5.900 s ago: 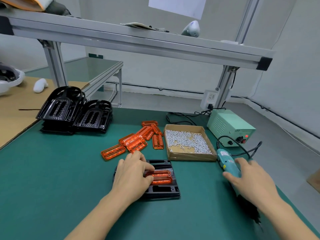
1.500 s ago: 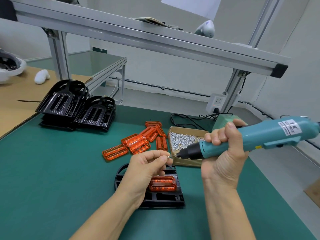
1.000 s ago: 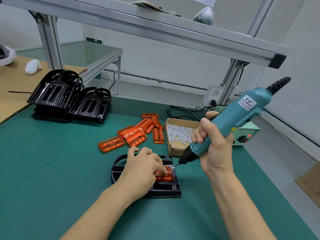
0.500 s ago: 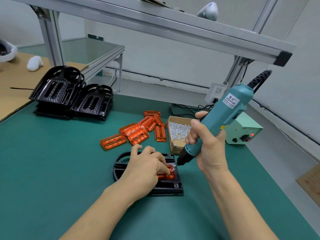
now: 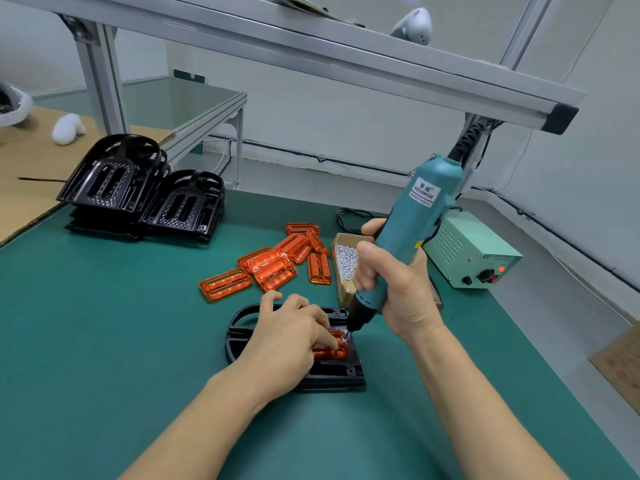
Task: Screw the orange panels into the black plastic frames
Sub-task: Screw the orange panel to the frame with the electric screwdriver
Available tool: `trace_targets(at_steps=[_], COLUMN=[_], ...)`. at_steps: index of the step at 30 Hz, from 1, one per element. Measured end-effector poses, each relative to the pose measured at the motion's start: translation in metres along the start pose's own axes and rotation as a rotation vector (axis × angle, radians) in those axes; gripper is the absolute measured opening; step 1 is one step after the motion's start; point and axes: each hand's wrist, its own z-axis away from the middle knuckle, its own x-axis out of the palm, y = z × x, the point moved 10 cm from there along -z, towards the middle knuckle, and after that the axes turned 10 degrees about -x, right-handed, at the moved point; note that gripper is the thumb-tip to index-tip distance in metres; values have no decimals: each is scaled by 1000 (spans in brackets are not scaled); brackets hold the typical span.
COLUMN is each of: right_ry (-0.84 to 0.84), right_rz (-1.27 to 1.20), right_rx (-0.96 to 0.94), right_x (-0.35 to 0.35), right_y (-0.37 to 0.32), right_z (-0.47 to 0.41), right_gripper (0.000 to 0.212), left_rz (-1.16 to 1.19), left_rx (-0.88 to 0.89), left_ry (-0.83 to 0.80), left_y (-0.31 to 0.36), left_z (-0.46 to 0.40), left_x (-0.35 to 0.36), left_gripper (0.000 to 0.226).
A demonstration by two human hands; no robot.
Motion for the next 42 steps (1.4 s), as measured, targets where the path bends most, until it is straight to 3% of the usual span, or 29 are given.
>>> trace_targets(at_steps=[11, 22, 27, 33, 42], right_ry=[66, -64, -28, 156, 597], right_rz=[-38, -61, -63, -164, -189], right_rx=[-19, -6, 19, -83, -269], right_x=[-8, 6, 4, -31, -89], right_y=[0, -2, -2, -27, -27], right_z=[4, 4, 0, -12, 29], right_gripper=[22, 17, 21, 19, 18], left_rz=[8, 33, 44, 59, 69], left_rx=[-15, -2, 1, 5, -11], left_ry=[-16, 11, 16, 38, 18], left_y=[0, 0, -1, 1, -2], left_z=[-1, 0, 2, 2, 0], left_x=[1, -2, -2, -5, 1], left_gripper=[53, 52, 51, 49, 41])
